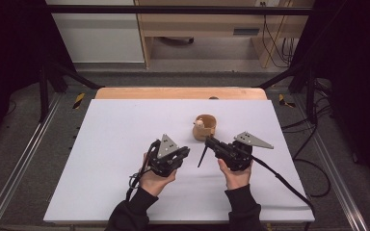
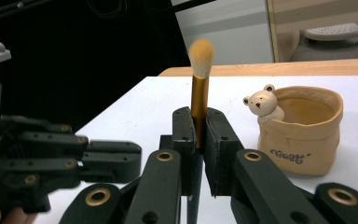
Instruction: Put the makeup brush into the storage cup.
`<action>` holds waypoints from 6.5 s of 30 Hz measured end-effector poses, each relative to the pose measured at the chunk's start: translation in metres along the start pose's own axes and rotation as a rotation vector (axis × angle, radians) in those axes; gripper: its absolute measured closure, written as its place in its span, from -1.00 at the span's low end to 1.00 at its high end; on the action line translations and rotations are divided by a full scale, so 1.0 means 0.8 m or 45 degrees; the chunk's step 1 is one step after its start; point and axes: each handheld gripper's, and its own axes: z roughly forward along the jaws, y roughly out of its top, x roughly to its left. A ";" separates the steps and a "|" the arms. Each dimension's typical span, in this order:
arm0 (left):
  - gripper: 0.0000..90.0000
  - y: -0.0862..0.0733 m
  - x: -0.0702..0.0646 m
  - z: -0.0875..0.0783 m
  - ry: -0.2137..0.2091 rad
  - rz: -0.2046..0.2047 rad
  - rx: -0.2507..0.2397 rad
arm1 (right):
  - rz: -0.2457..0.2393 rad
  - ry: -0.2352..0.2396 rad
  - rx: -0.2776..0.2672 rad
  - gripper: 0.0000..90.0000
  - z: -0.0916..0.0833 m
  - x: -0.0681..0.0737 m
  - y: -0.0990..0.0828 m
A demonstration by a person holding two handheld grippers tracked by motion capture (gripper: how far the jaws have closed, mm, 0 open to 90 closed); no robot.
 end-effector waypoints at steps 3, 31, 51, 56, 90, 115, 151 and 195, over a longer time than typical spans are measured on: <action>0.71 0.000 0.007 -0.006 0.015 0.007 0.012 | -0.025 -0.001 0.009 0.86 -0.002 -0.001 0.001; -0.17 -0.060 0.075 -0.054 0.111 -0.067 0.084 | -0.187 -0.038 -0.007 0.87 -0.024 -0.015 0.030; -0.62 -0.080 0.105 -0.069 0.135 -0.136 0.063 | -0.218 -0.095 -0.033 0.87 -0.003 -0.027 0.064; -0.64 -0.082 0.110 -0.072 0.138 -0.137 0.064 | -0.210 -0.105 -0.049 0.87 0.004 -0.031 0.070; -0.66 -0.084 0.115 -0.074 0.142 -0.132 0.076 | -0.220 -0.217 -0.067 0.87 0.051 -0.057 0.114; -0.67 -0.085 0.115 -0.073 0.140 -0.119 0.088 | -0.209 -0.263 -0.025 0.87 0.089 -0.074 0.114; -0.68 -0.085 0.113 -0.072 0.131 -0.099 0.096 | -0.207 -0.322 0.090 0.86 0.125 -0.086 0.083; -0.68 -0.085 0.111 -0.070 0.128 -0.091 0.108 | -0.162 -0.341 0.191 0.85 0.140 -0.095 0.055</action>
